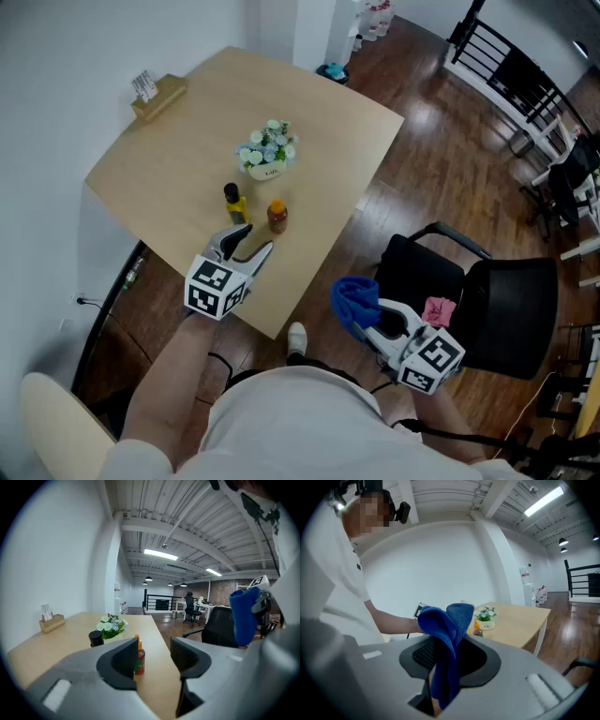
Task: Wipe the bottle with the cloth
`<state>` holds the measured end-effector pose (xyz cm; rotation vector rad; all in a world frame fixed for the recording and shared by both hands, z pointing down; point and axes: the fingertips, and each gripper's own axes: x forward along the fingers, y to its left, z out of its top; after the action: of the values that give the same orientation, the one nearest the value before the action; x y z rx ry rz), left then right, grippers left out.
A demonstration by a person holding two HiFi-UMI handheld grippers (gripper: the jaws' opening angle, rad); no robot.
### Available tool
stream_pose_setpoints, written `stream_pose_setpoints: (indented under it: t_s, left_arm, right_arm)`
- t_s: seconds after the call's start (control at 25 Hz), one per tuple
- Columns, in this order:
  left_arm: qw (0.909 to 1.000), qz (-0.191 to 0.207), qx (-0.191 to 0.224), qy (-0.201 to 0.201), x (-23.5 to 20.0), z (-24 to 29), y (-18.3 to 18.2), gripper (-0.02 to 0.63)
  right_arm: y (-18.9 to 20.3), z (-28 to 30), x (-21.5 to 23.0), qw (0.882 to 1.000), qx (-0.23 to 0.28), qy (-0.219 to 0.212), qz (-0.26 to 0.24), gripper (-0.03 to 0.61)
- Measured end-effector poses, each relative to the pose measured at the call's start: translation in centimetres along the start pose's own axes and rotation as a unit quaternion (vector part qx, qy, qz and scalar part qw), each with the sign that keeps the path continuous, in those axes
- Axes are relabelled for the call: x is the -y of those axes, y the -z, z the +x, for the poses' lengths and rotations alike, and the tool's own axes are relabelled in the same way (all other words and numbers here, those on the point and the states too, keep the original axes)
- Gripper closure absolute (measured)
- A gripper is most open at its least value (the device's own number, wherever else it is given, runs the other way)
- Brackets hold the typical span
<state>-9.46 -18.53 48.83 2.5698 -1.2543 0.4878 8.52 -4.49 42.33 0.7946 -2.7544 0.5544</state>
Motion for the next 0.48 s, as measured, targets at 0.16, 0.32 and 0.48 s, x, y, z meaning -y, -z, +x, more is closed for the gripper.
stream_pose_setpoints:
  t_s: [0.16,0.32,0.48]
  left_arm:
    - [0.9994,-0.005,-0.025,-0.024,-2.4,5.5,0.8,0.379]
    - [0.9978,-0.015,-0.046,-0.045,-4.2,9.3,1.9,0.373]
    - [0.9964,-0.021,-0.06,-0.056,-5.1,11.6,2.8,0.362]
  right_arm:
    - [-0.2,-0.7,3.6,1.0,-0.009,0.002,0.003,0.461]
    - [-0.2,-1.2,6.2,1.0,-0.013,0.003,0.01,0.462]
    - [0.3,-1.8,7.9,1.0,-0.02,0.008,0.022,0.461]
